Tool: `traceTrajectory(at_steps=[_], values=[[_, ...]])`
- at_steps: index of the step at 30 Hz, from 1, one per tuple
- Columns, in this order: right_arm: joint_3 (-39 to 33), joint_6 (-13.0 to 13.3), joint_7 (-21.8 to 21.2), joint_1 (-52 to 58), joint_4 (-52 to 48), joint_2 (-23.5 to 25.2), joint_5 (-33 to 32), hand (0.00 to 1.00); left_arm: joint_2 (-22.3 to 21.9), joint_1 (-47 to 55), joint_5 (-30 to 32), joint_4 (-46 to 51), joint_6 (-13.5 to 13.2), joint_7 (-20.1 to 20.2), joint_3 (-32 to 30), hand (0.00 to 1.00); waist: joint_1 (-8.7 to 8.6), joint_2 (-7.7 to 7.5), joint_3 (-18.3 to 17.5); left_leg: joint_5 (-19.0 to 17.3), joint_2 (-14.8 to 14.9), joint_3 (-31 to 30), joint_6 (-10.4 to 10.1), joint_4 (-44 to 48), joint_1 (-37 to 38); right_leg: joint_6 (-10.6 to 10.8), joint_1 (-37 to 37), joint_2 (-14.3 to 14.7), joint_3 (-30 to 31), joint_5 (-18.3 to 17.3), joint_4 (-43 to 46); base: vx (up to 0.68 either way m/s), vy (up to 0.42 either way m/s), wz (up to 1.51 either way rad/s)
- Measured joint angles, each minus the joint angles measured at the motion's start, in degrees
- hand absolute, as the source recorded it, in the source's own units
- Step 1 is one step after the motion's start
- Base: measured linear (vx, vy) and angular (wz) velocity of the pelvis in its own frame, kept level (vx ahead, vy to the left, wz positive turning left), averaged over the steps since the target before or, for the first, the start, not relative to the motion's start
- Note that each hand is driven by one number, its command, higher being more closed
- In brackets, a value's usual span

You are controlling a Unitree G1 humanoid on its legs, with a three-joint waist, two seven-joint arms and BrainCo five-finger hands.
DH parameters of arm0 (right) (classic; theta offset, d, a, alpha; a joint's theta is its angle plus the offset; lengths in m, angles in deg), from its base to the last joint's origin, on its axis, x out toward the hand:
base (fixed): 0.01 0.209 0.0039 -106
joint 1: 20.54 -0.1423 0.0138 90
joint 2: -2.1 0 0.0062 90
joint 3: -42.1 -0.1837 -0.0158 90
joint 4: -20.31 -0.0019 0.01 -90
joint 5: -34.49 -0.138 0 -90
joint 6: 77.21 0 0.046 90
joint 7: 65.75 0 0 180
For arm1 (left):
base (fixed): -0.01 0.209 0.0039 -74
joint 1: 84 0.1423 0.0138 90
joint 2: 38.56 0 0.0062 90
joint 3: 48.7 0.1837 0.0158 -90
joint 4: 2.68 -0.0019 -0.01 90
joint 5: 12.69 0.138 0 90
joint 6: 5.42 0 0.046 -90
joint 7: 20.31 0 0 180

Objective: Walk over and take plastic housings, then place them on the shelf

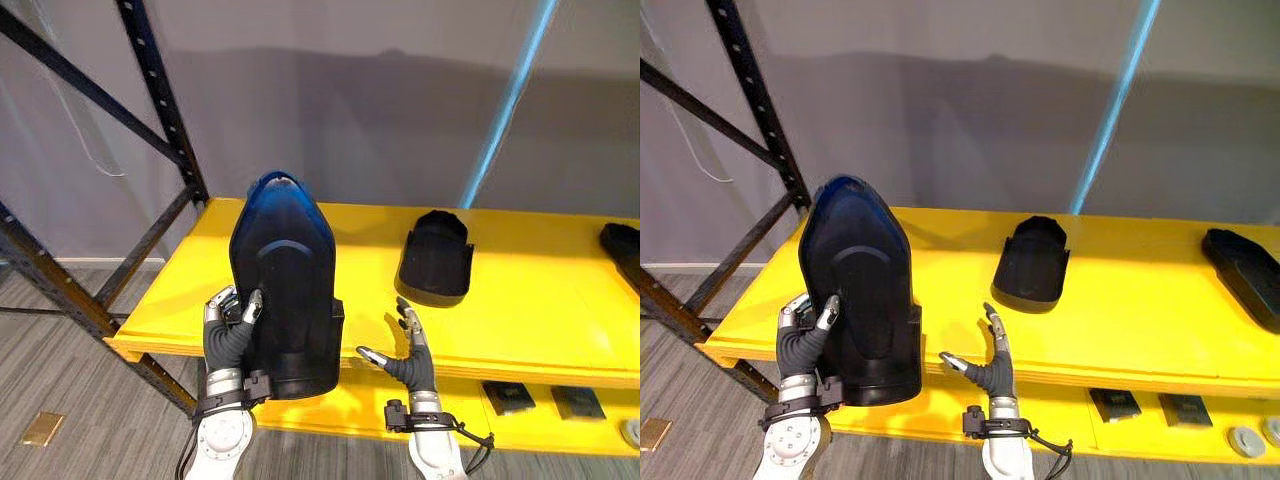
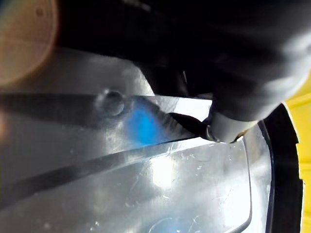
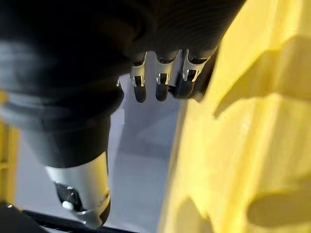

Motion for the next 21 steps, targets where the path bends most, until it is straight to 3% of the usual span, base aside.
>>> traceTrajectory(at_steps=[1,2,3,8,12,21], values=[[0.21,-0.05,-0.36,0.69,0.06,0.20,-0.02,0.00,0.05,-1.21,0.01,-1.36,0.02,0.42,0.00,1.00,-1.10,-0.03,-0.02,0.63,0.04,-0.27,0.19,-1.35,1.32,0.72,0.90,3.60,1.94,-4.32,1.29,0.02,0.000,-0.05],[0.60,-0.03,-1.03,1.06,0.02,0.11,-0.15,0.00,-0.33,-2.54,0.00,-2.32,0.02,0.81,-0.08,1.00,-1.88,0.06,0.01,1.29,-0.28,0.09,0.43,-2.93,2.91,-0.23,1.62,7.39,2.59,-8.40,1.55,0.01,-0.033,-0.03],[1.00,0.00,-1.37,1.19,-0.02,0.00,-0.80,0.00,-0.40,-3.49,0.01,-2.41,-0.02,0.88,-0.47,1.00,-1.97,0.09,0.01,1.66,-0.60,0.78,0.28,-3.84,3.76,-1.55,2.24,9.08,1.68,-9.38,0.11,0.01,-0.032,-0.17],[1.12,0.03,-3.41,4.29,0.00,-1.59,-2.30,0.00,-2.56,-3.98,-0.05,-2.43,0.02,1.01,-2.91,1.00,-1.64,1.02,-0.10,5.31,-0.04,2.21,-0.96,-10.99,6.71,-3.11,4.03,10.89,2.67,-5.78,-5.81,0.03,-0.047,-0.20],[2.26,0.02,-4.91,4.99,-0.16,-1.76,-2.33,0.00,-4.29,-2.81,-2.26,-2.32,0.16,0.63,-7.19,1.00,-1.45,1.02,-0.12,5.97,0.77,5.13,-1.58,-14.02,8.71,-3.61,3.92,12.36,5.92,-3.34,-9.18,0.01,-0.032,-0.46],[-0.50,0.73,-6.15,8.95,-3.19,-1.87,-2.52,0.00,-4.89,-5.57,-4.20,-6.94,1.15,-1.11,-12.57,1.00,-2.19,1.04,-0.12,6.40,-0.60,5.01,-1.02,-16.05,9.53,-3.21,4.56,11.42,6.70,-2.51,-11.21,0.01,0.012,-0.03]])
